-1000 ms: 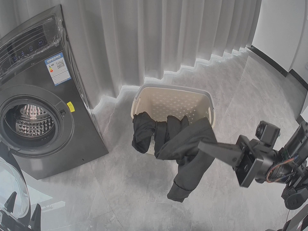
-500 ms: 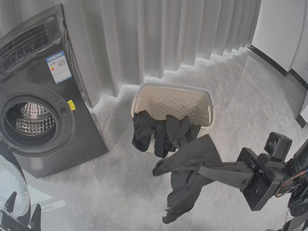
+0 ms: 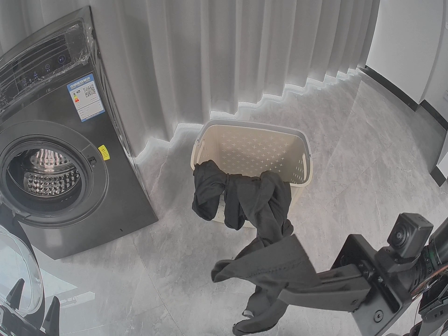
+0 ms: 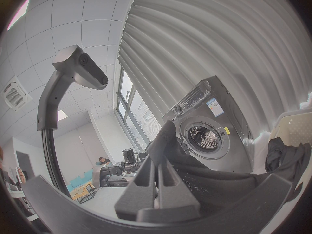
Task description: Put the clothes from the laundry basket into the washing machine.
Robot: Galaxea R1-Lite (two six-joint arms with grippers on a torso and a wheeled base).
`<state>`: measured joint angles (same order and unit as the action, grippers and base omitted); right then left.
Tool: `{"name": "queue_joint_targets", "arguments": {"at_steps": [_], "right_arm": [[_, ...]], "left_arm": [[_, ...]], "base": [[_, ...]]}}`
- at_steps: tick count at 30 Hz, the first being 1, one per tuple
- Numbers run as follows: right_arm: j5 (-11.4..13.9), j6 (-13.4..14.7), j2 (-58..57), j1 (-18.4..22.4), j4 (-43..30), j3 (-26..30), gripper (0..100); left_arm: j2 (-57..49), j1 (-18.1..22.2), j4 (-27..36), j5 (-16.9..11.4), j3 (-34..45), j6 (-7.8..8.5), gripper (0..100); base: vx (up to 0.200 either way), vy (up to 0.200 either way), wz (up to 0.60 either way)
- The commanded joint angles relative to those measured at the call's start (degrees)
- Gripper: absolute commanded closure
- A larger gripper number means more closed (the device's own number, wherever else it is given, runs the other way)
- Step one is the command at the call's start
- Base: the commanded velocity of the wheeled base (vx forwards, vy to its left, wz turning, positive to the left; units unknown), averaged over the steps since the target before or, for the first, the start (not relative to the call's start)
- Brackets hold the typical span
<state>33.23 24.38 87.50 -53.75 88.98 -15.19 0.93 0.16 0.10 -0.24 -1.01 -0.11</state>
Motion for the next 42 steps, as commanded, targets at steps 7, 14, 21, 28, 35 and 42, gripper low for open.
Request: {"name": "queue_joint_targets", "arguments": {"at_steps": [7,14,21,28,35,42], "right_arm": [[-0.1,0.23,-0.05,2.16,-0.03,-6.52,100],[-0.1,5.5,3.73,12.18,-0.82,-17.07,100],[-0.1,6.38,11.11,17.63,-2.76,-26.82,100],[-0.45,6.12,16.56,18.59,-4.25,-29.02,100],[-0.62,5.94,18.32,13.93,-4.16,-28.4,100],[-0.98,3.57,19.55,17.71,-0.3,-27.79,100]], "left_arm": [[-0.93,0.02,-0.01,-0.02,0.92,-0.24,0],[-0.93,0.02,-0.01,-0.02,0.92,0.02,0],[-0.93,0.02,-0.01,-0.02,0.92,0.02,0],[-0.93,0.02,-0.01,-0.02,0.92,-0.07,0],[-0.93,0.02,-0.01,-0.02,0.92,-0.07,0],[-0.93,0.02,-0.01,-0.02,0.92,-0.15,0]], "base": [[0.0,0.0,0.0],[0.0,0.0,0.0],[0.0,0.0,0.0],[0.0,0.0,0.0],[0.0,0.0,0.0],[0.0,0.0,0.0]]}}
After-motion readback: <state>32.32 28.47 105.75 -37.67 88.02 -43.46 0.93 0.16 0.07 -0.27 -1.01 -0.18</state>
